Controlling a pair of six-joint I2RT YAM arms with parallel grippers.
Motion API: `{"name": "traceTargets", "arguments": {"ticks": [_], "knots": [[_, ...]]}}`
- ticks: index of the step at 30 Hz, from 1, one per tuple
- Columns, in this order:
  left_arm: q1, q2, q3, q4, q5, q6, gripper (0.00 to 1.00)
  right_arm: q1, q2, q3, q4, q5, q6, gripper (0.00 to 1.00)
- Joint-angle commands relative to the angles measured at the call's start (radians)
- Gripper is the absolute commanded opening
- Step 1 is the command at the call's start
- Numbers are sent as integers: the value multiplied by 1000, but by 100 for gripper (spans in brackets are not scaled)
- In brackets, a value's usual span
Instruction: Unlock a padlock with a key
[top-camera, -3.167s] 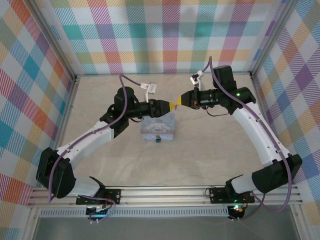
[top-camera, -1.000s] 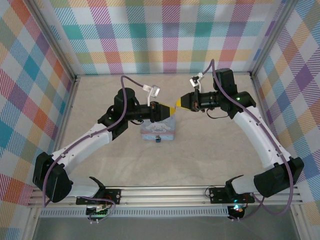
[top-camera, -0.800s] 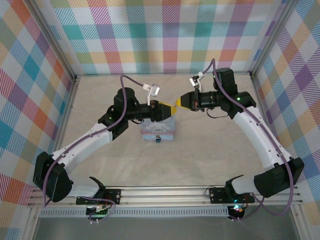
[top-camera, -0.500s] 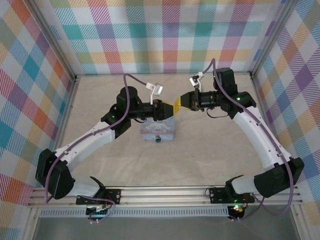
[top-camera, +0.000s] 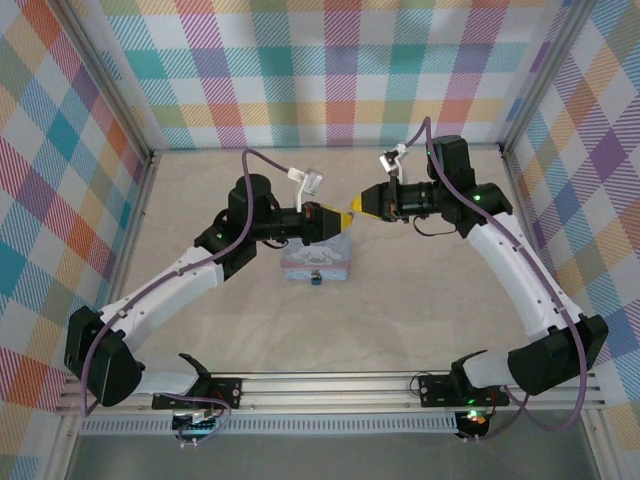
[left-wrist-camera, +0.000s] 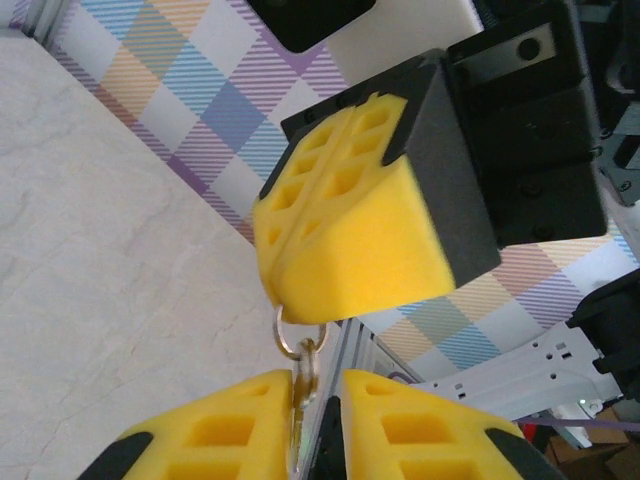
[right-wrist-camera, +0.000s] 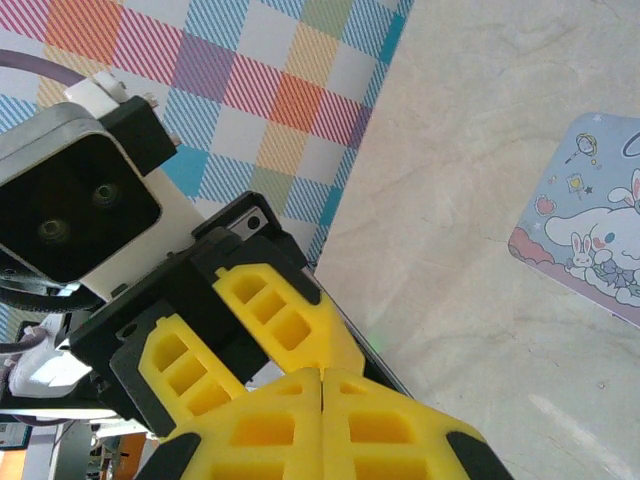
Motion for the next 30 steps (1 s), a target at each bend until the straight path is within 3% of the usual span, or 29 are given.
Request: {"name": "traceTargets", "arguments": {"ticks": [1, 6, 8, 9, 11, 12, 15, 17, 22, 30], "knots": [[-8, -25, 0, -12, -5, 29, 14, -7, -16, -5, 1, -14, -11, 4], [-8, -16, 7, -8, -3, 29, 6, -7, -21, -12, 2, -13, -12, 4], [-8, -13, 9, -14, -4, 30, 7, -7, -23, -15, 2, -11, -13, 4], [-8, -12, 9, -19, -8, 31, 16, -8, -23, -16, 2, -12, -13, 4], [-8, -13, 6, -33, -37, 30, 43, -8, -23, -16, 5, -16, -11, 4], [-8, -14, 3, -32, -48, 29, 51, -7, -24, -18, 10, -21, -8, 4], [-8, -10, -2, 1, -43, 15, 63, -7, -23, -21, 19, -30, -3, 4], [-9, 3, 4, 29, -25, 2, 65, -7, -24, -27, 24, -34, 3, 4], [-12, 38, 29, 53, 5, -16, 61, -7, -28, -40, 33, -34, 7, 4], [-14, 31, 26, 44, 11, -12, 30, -8, -30, -41, 30, -29, 3, 4]]}}
